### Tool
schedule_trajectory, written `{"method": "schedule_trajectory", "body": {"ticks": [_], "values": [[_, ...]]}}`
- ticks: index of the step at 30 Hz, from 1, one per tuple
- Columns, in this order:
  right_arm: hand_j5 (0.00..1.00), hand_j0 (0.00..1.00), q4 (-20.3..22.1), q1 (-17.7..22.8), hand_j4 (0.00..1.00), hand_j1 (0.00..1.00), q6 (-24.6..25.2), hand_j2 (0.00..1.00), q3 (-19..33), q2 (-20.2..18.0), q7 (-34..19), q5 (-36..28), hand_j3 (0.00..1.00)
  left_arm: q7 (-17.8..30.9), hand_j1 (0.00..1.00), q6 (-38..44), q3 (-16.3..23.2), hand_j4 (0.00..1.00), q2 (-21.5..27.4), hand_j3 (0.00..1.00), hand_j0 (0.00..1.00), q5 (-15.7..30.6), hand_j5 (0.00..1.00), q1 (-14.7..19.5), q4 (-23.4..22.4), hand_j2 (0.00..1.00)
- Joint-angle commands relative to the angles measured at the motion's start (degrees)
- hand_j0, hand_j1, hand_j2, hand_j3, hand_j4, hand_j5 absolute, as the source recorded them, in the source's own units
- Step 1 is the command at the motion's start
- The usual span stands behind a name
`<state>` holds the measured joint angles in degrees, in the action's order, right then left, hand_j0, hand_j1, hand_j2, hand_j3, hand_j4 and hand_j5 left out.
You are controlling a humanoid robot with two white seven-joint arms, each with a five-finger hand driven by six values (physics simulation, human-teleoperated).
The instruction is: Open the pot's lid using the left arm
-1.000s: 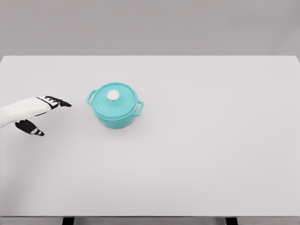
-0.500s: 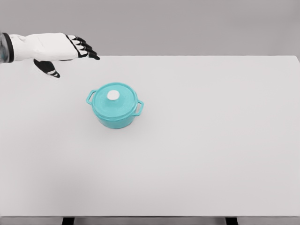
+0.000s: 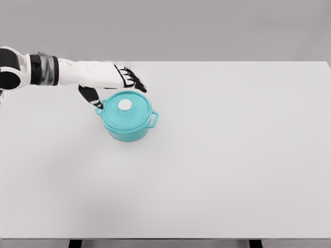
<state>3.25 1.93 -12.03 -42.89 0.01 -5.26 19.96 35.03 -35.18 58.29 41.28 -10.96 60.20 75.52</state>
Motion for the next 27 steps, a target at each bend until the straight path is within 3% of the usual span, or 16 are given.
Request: {"method": "schedule_trajectory", "body": {"ticks": [1,7,11,13,27], "values": [[1.00,1.00,0.0,0.0,1.00,1.00,0.0,1.00,0.0,0.0,0.0,0.0,1.00,0.0,1.00,0.2,-0.3,1.00,0.0,1.00,1.00,2.5,1.00,0.0,-2.0,1.00],[1.00,1.00,0.0,0.0,1.00,1.00,0.0,1.00,0.0,0.0,0.0,0.0,1.00,0.0,1.00,0.2,-0.1,1.00,-0.8,1.00,1.00,2.3,1.00,0.4,-1.7,1.00],[1.00,1.00,0.0,0.0,1.00,1.00,0.0,1.00,0.0,0.0,0.0,0.0,1.00,0.0,0.85,0.2,0.4,0.85,-1.1,0.85,0.85,2.0,0.85,0.0,-2.0,0.85],[1.00,1.00,0.0,0.0,1.00,1.00,0.0,1.00,0.0,0.0,0.0,0.0,1.00,0.0,0.84,0.2,0.4,0.84,-2.0,0.84,0.84,-0.4,0.84,-0.3,-2.0,0.84],[1.00,1.00,0.0,0.0,1.00,1.00,0.0,1.00,0.0,0.0,0.0,0.0,1.00,0.0,0.80,0.2,0.5,0.80,-3.0,0.80,0.80,-1.6,0.80,-1.3,-2.4,0.80]]}}
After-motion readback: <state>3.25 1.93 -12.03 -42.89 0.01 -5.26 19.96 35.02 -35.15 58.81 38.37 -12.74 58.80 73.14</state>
